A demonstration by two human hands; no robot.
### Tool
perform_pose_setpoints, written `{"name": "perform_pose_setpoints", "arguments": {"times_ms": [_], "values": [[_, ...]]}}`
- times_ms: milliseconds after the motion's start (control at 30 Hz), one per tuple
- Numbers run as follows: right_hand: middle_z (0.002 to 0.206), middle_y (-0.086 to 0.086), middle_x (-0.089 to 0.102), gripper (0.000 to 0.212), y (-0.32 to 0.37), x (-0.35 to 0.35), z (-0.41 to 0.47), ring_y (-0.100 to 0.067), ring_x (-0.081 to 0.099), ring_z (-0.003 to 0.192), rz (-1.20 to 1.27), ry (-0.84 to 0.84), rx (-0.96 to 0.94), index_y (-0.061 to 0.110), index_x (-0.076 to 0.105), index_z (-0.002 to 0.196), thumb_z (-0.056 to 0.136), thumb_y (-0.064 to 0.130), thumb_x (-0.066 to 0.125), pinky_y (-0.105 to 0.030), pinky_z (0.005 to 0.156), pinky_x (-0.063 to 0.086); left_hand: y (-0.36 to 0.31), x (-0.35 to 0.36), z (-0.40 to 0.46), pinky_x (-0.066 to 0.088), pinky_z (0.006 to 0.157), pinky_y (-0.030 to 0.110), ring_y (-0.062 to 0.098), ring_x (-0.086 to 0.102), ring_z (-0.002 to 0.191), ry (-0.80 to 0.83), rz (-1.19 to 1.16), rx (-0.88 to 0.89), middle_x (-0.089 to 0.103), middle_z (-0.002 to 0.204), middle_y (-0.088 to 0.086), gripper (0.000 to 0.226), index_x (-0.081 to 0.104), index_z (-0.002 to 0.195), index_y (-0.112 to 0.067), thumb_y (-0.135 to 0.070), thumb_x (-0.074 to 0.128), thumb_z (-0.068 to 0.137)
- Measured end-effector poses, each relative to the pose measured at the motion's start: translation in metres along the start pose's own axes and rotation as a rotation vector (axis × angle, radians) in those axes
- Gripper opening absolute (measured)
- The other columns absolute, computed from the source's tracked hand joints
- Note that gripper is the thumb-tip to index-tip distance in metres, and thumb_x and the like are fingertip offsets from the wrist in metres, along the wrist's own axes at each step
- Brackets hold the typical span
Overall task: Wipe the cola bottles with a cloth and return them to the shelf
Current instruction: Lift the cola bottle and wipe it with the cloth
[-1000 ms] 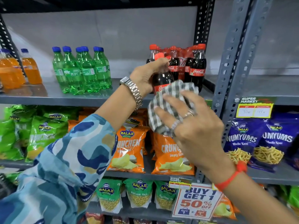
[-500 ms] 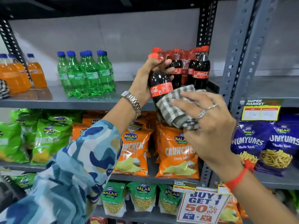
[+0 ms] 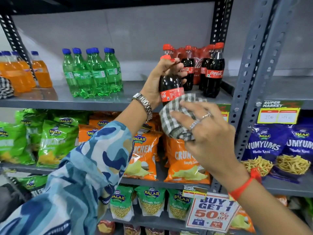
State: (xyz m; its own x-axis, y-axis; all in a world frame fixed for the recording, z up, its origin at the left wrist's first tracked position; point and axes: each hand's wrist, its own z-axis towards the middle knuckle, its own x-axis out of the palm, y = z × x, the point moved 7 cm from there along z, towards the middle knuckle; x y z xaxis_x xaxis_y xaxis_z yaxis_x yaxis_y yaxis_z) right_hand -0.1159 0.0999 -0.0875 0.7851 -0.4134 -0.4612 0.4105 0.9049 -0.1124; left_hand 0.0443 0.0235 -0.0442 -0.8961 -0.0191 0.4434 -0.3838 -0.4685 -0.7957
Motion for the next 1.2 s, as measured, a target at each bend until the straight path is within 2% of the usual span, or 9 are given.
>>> {"name": "perform_pose_setpoints", "arguments": {"times_ms": [133, 233, 333, 467, 667, 800, 900, 1067, 1200], "values": [[0.08, 0.005, 0.07, 0.041, 0.013, 0.004, -0.018, -0.023, 0.063, 0.073, 0.097, 0.104, -0.077, 0.024, 0.073, 0.087, 0.057, 0.021, 0.046, -0.023, 0.043, 0.044, 0.0, -0.007, 0.001, 0.054, 0.061, 0.027, 0.013, 0.062, 0.058, 0.002, -0.022, -0.009, 0.067, 0.064, -0.002, 0.01, 0.056, 0.083, -0.012, -0.014, 0.046, 0.085], [0.093, 0.003, 0.073, 0.043, 0.012, -0.01, -0.006, -0.024, 0.065, 0.081, 0.139, -0.025, -0.041, 0.022, 0.075, 0.095, 0.058, 0.016, 0.055, -0.024, 0.052, 0.048, 0.001, -0.01, 0.001, 0.055, 0.06, 0.027, 0.013, 0.063, 0.058, -0.008, -0.052, -0.018, 0.068, 0.065, -0.001, 0.01, 0.057, 0.082, -0.011, -0.013, 0.047, 0.085], [0.108, -0.001, 0.07, 0.049, 0.009, 0.0, 0.004, -0.026, 0.061, 0.096, 0.016, 0.014, -0.03, 0.022, 0.072, 0.105, 0.063, 0.013, 0.049, -0.025, 0.06, 0.045, 0.002, -0.007, 0.001, 0.054, 0.062, 0.028, 0.013, 0.063, 0.059, -0.013, -0.025, -0.018, 0.068, 0.066, -0.002, 0.009, 0.057, 0.084, -0.012, -0.013, 0.048, 0.085], [0.085, 0.001, 0.07, 0.041, 0.014, 0.015, -0.014, -0.026, 0.062, 0.076, -0.001, 0.124, -0.107, 0.021, 0.073, 0.089, 0.06, 0.018, 0.045, -0.022, 0.043, 0.042, 0.002, -0.01, 0.002, 0.055, 0.063, 0.028, 0.013, 0.065, 0.06, -0.028, 0.033, -0.026, 0.07, 0.068, -0.001, 0.009, 0.058, 0.086, -0.011, -0.013, 0.049, 0.086], [0.108, -0.002, 0.07, 0.045, 0.008, 0.004, 0.003, -0.026, 0.059, 0.095, -0.018, 0.004, -0.074, 0.021, 0.072, 0.103, 0.063, 0.013, 0.053, -0.028, 0.06, 0.049, 0.007, -0.008, 0.004, 0.056, 0.062, 0.028, 0.013, 0.065, 0.058, -0.034, 0.029, -0.032, 0.069, 0.064, -0.002, 0.014, 0.059, 0.084, -0.011, -0.015, 0.046, 0.09], [0.087, 0.0, 0.071, 0.038, 0.01, 0.025, -0.017, -0.024, 0.061, 0.076, -0.022, 0.172, -0.099, 0.021, 0.073, 0.088, 0.057, 0.021, 0.05, -0.024, 0.045, 0.046, 0.007, -0.009, 0.006, 0.056, 0.063, 0.027, 0.013, 0.065, 0.058, -0.016, 0.043, -0.027, 0.07, 0.063, -0.002, 0.016, 0.06, 0.082, -0.012, -0.016, 0.047, 0.09], [0.082, 0.006, 0.072, 0.039, 0.004, 0.01, -0.024, -0.019, 0.064, 0.069, 0.17, 0.079, -0.039, 0.023, 0.075, 0.085, 0.048, 0.016, 0.062, -0.025, 0.044, 0.047, 0.006, -0.016, 0.007, 0.055, 0.059, 0.028, 0.012, 0.064, 0.058, -0.015, -0.032, -0.017, 0.07, 0.064, -0.004, 0.018, 0.06, 0.081, -0.013, -0.021, 0.047, 0.089], [0.107, 0.001, 0.069, 0.053, -0.025, 0.0, 0.003, -0.023, 0.063, 0.094, 0.33, -0.118, 0.201, 0.019, 0.071, 0.107, 0.057, 0.004, 0.06, -0.031, 0.079, 0.05, 0.007, -0.012, 0.007, 0.054, 0.055, 0.028, 0.012, 0.061, 0.053, 0.04, -0.118, -0.015, 0.067, 0.06, -0.005, 0.015, 0.063, 0.074, -0.015, -0.024, 0.052, 0.081], [0.089, 0.016, 0.066, 0.052, -0.028, 0.019, -0.014, -0.013, 0.063, 0.081, 0.427, 0.082, 0.243, 0.029, 0.073, 0.097, 0.052, 0.009, 0.056, -0.026, 0.061, 0.052, 0.008, -0.011, 0.003, 0.053, 0.054, 0.026, 0.011, 0.062, 0.052, 0.096, -0.088, -0.027, 0.066, 0.058, -0.006, 0.019, 0.065, 0.072, -0.016, -0.027, 0.051, 0.077]]}}
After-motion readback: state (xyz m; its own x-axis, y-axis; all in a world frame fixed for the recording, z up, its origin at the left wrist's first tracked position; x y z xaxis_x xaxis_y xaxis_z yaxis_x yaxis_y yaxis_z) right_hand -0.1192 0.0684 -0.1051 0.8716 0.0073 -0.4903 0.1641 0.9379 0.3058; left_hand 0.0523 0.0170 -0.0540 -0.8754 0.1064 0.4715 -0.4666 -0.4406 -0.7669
